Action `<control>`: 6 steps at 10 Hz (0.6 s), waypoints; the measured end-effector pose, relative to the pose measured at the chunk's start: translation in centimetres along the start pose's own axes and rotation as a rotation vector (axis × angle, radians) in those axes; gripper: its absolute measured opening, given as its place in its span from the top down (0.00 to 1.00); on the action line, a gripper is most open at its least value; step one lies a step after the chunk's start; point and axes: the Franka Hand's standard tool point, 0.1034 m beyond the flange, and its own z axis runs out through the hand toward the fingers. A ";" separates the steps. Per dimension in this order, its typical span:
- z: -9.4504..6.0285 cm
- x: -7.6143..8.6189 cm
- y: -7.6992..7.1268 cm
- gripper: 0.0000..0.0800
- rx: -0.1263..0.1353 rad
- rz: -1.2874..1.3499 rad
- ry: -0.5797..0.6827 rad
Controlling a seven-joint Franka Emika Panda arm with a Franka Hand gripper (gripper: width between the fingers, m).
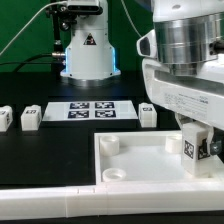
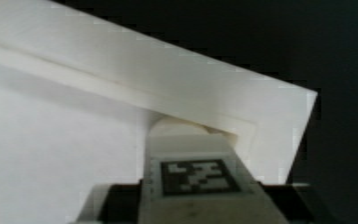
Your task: Assemble one leg
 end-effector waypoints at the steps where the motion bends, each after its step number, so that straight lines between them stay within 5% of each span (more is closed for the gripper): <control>1: 0.1 -0.1 0.1 0.63 -0.001 0.003 0.000; 2: 0.1 -0.1 0.1 0.63 -0.001 -0.020 0.000; 4: 0.2 -0.6 0.6 0.26 -0.010 -0.165 -0.003; 6: -0.8 -0.7 0.2 0.20 0.002 -0.504 -0.001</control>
Offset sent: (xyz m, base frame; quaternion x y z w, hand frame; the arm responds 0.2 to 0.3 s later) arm -0.0240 0.0084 -0.0019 -0.0165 0.0059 -0.1697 0.9853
